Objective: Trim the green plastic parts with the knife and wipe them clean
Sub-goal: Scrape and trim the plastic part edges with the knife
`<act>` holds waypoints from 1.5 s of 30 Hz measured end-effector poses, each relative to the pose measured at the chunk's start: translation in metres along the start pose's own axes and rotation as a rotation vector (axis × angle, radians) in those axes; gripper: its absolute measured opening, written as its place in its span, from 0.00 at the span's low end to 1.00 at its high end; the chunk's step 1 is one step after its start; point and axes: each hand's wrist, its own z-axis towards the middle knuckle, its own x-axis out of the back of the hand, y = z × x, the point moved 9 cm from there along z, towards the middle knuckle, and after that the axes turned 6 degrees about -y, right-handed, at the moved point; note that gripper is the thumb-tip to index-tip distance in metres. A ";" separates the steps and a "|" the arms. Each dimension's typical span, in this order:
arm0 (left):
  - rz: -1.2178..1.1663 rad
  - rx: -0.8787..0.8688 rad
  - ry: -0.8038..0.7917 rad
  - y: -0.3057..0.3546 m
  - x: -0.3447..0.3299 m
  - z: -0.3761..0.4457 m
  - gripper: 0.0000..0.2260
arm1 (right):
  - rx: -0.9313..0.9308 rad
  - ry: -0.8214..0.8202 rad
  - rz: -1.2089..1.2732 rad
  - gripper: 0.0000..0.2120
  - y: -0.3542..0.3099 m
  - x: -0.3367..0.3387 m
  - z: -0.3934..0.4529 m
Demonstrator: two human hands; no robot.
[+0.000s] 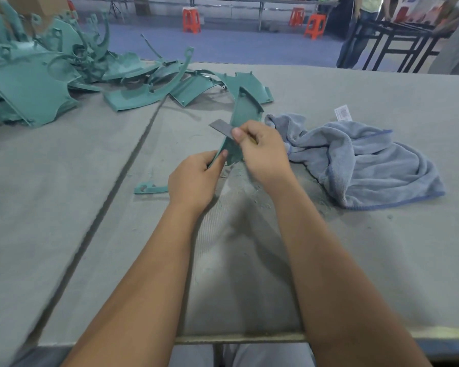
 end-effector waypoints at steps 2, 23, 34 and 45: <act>0.000 -0.012 -0.011 0.002 0.000 -0.001 0.18 | -0.032 0.036 0.111 0.14 0.002 0.008 0.000; -0.069 -0.026 -0.038 0.000 -0.005 -0.001 0.12 | 0.086 0.174 0.011 0.14 -0.017 0.053 0.027; -0.080 -0.015 -0.059 0.000 -0.006 -0.002 0.12 | 0.078 0.160 0.057 0.14 -0.014 0.048 0.025; -0.097 -0.022 -0.083 0.000 -0.008 -0.003 0.10 | 0.069 0.127 0.066 0.13 -0.011 0.046 0.022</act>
